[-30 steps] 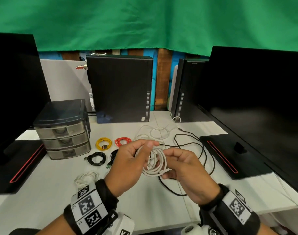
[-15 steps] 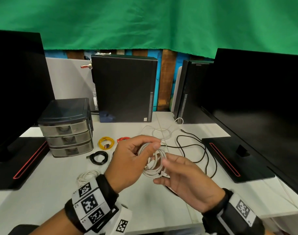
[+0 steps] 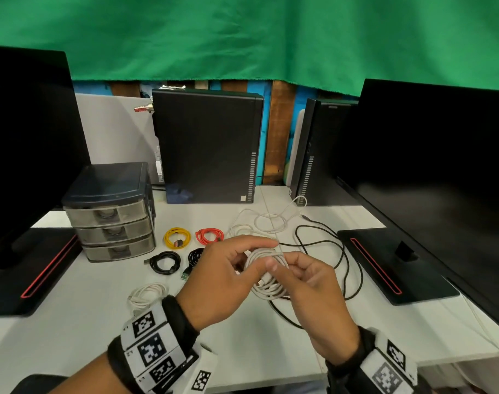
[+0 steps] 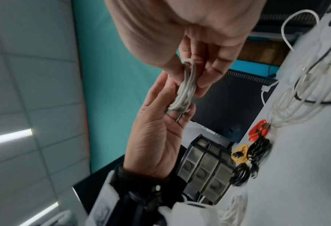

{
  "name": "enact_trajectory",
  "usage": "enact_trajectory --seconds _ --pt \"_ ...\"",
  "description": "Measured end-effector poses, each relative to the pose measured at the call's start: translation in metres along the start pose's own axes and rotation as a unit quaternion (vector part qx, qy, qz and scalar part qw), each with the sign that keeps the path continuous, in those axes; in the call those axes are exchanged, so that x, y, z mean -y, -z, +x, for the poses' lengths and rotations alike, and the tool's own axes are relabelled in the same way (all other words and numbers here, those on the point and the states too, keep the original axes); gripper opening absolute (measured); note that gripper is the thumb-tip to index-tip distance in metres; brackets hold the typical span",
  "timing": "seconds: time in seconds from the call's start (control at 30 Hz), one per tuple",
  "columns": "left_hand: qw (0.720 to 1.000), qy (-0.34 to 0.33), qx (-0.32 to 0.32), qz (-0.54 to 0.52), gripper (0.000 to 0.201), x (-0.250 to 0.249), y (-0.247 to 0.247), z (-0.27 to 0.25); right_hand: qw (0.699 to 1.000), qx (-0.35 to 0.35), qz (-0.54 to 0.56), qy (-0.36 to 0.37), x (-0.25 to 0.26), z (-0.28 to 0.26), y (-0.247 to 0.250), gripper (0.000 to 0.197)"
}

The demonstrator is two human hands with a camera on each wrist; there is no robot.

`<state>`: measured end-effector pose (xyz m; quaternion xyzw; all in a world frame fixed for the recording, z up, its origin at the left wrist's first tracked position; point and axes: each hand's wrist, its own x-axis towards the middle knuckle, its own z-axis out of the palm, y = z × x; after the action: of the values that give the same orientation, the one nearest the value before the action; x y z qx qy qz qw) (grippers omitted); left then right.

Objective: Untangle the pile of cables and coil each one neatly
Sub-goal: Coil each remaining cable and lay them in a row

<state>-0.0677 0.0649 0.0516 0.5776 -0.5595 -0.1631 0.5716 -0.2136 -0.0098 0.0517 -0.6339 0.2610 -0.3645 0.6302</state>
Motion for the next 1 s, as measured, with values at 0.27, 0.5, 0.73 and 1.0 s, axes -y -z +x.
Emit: enact_trajectory --seconds 0.27,0.5,0.73,1.0 --pt "0.969 -0.159 -0.013 0.189 0.029 0.021 -0.001 -0.005 0.979 0.080 -0.173 0.069 -0.004 0.001 0.003 0.023" --pt "0.949 -0.182 -0.041 0.253 0.026 0.023 -0.004 -0.006 0.982 0.074 -0.167 0.046 -0.003 0.000 0.002 0.020" --pt "0.947 -0.173 -0.065 0.262 0.027 0.027 -0.002 -0.006 0.999 0.039 -0.028 0.015 -0.006 0.001 -0.001 0.055" --pt "0.971 -0.111 -0.010 0.210 0.023 0.035 0.009 0.001 0.996 0.056 -0.068 0.016 -0.009 0.001 0.001 0.040"
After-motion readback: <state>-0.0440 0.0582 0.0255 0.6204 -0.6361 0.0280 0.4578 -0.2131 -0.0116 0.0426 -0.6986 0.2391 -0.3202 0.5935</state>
